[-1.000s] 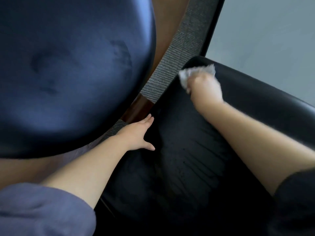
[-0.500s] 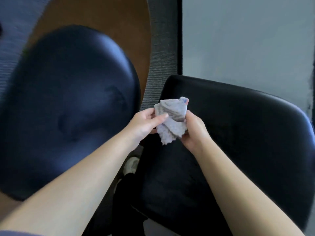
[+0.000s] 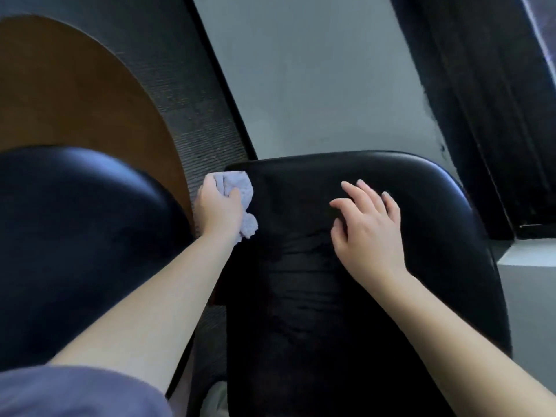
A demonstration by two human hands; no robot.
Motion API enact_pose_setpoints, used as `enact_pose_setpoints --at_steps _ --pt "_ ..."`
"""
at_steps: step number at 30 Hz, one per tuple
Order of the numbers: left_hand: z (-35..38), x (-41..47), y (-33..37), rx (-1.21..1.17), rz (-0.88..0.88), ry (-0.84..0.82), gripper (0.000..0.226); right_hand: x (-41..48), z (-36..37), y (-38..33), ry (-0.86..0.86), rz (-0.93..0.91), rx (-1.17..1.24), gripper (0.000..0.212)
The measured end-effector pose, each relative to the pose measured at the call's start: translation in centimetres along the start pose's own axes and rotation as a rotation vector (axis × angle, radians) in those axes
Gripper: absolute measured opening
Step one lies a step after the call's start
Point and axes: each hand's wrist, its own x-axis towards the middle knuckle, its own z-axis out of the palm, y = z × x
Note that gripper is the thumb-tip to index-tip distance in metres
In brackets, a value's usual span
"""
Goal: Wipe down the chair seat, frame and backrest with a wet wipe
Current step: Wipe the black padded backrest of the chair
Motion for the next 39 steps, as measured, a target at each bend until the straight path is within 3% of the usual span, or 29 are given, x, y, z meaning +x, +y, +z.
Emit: enact_pose_setpoints --at_steps 4,9,12,14,18,23,26,28,31,34,37,39 --pt "5.5 -0.6 3.1 0.046 0.194 -0.017 0.011 0.3 -1.9 5.3 0.010 -0.003 -0.305 0.047" --pt "9.7 -6.5 3.6 -0.138 0.378 -0.033 0.024 0.2 -2.0 7.9 -0.069 0.034 -0.477 0.062" --pt "10.2 -8.5 1.5 -0.079 0.766 -0.160 0.032 0.3 -1.5 8.0 -0.052 0.034 -0.474 0.063" --pt "10.1 -7.7 0.2 0.056 0.947 -0.130 0.039 0.2 -1.3 8.2 -0.035 0.021 -0.460 0.062" --pt "10.5 -7.7 0.0 0.017 0.914 -0.124 0.036 0.3 -1.3 8.4 -0.027 0.011 -0.435 0.062" --pt "9.5 -15.2 -6.5 0.069 0.948 -0.327 0.031 0.4 -1.7 8.2 -0.033 0.016 -0.416 0.062" --pt "8.7 -16.5 -7.6 0.004 0.828 -0.418 0.027 0.2 -2.0 8.1 -0.056 0.013 -0.418 0.062" --pt "8.4 -15.1 -5.8 -0.042 0.771 -0.366 0.029 0.3 -2.4 8.0 -0.079 0.007 -0.425 0.064" --pt "8.4 -9.8 -2.3 -0.050 0.757 -0.123 0.029 -0.8 -2.4 8.1 -0.086 -0.052 -0.456 0.066" --pt "9.3 -4.7 0.6 0.034 0.737 0.018 0.024 -3.4 -2.2 8.9 -0.056 -0.104 -0.488 0.065" --pt "10.6 -5.5 0.1 0.090 0.777 0.005 0.022 -4.2 -1.7 8.9 -0.057 -0.130 -0.557 0.067" --pt "10.9 -8.9 -2.1 0.064 0.865 -0.117 0.021 -4.0 -1.5 8.8 -0.061 -0.118 -0.586 0.069"
